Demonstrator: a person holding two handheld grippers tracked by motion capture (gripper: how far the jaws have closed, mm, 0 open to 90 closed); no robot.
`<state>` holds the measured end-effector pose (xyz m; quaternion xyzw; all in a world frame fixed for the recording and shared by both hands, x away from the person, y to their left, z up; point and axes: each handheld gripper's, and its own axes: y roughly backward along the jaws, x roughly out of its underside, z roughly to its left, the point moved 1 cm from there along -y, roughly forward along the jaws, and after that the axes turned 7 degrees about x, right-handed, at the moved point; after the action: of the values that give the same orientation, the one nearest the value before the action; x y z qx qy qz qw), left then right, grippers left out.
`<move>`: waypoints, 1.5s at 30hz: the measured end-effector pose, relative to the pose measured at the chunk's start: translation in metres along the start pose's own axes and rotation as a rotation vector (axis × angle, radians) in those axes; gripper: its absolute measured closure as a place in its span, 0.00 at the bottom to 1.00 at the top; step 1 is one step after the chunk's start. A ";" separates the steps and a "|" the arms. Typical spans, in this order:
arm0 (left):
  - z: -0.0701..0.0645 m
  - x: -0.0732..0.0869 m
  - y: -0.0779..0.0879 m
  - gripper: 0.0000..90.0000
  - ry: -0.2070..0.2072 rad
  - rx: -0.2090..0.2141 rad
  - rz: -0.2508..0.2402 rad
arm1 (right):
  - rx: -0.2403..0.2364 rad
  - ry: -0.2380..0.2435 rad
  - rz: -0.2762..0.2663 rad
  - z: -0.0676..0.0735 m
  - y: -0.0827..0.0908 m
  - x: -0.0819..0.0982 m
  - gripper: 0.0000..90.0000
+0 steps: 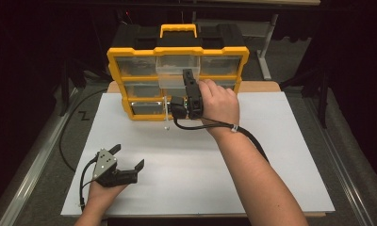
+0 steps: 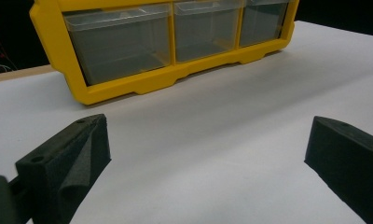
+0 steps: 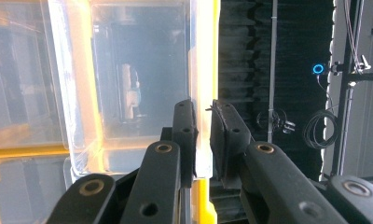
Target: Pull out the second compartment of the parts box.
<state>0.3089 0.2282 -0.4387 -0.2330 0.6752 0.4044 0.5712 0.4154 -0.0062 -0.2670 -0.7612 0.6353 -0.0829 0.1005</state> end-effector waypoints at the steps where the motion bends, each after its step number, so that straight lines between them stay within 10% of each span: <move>1: 0.000 0.000 0.000 0.01 0.000 0.001 0.002 | -0.003 0.004 0.000 -0.001 0.001 0.000 0.90; 16: 0.001 0.000 0.000 0.01 0.003 -0.005 0.000 | -0.134 -0.026 0.032 -0.011 -0.007 -0.002 0.77; 45: 0.001 0.000 0.001 0.01 0.005 -0.006 -0.004 | -0.054 0.014 -0.011 -0.012 0.021 -0.002 0.89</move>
<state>0.3086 0.2293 -0.4383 -0.2368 0.6749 0.4048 0.5697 0.3918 -0.0085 -0.2605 -0.7667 0.6336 -0.0714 0.0749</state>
